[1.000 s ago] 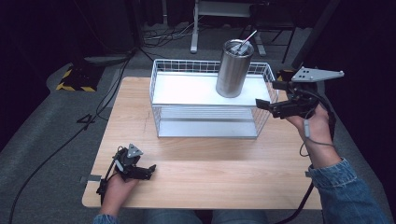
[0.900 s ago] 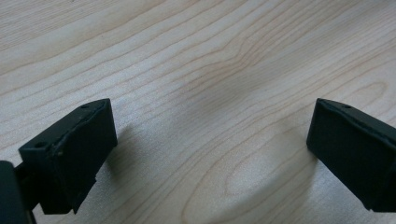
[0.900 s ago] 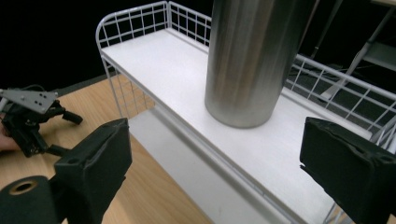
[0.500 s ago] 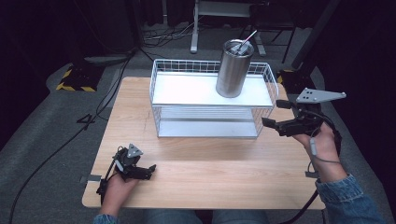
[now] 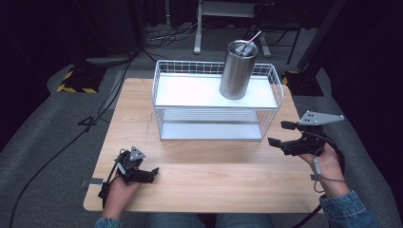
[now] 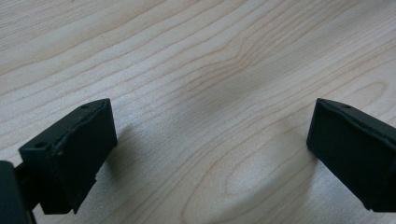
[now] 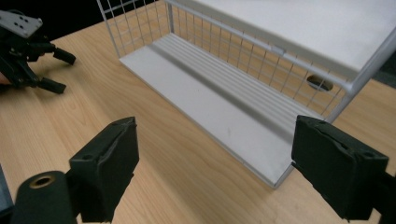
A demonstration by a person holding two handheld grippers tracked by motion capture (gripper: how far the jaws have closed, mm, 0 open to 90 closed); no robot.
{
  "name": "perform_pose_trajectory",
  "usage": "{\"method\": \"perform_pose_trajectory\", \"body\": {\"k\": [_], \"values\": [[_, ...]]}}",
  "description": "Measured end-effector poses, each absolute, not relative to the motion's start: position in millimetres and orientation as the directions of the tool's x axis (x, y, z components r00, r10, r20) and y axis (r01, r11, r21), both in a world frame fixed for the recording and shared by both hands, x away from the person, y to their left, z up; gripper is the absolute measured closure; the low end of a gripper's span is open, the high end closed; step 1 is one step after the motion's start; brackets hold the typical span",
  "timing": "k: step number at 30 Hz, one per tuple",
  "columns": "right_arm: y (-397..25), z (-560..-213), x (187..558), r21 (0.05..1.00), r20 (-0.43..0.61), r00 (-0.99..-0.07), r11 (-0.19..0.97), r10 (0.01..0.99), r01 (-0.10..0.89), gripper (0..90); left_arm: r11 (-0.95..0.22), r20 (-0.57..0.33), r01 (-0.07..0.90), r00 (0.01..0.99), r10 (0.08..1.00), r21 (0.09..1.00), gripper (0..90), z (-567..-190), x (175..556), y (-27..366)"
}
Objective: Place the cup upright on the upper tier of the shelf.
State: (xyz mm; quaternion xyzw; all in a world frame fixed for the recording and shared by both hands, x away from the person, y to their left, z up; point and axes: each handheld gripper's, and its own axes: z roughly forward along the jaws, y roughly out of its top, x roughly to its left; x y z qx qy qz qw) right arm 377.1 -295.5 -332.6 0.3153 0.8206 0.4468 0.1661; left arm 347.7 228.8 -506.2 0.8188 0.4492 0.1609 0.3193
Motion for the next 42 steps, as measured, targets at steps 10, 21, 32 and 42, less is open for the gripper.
{"method": "perform_pose_trajectory", "body": {"k": [10, 21, 32, 42], "values": [[-299.6, -375.8, 372.0, 0.800, 0.039, -0.724, 0.413, 0.689, 0.435, 15.4, -0.392, -0.022, 0.632, 0.544, 0.839, 0.668, 2.1, -506.2, 347.7, 228.8], [-294.1, -414.7, 369.1, 0.768, 0.050, -0.727, 0.439, 0.685, 0.466, 15.6, -0.392, -0.022, 0.632, 0.543, 0.839, 0.668, 2.1, -506.2, 347.6, 228.7], [-291.0, -449.9, 366.9, 0.715, 0.075, -0.713, 0.460, 0.697, 0.526, 15.6, -0.391, -0.022, 0.632, 0.544, 0.839, 0.669, 2.1, -506.3, 347.7, 228.7], [-288.3, -472.1, 361.0, 0.699, 0.066, -0.701, 0.469, 0.710, 0.541, 15.6, -0.391, -0.022, 0.632, 0.544, 0.839, 0.669, 2.1, -506.3, 347.7, 228.7]]}}
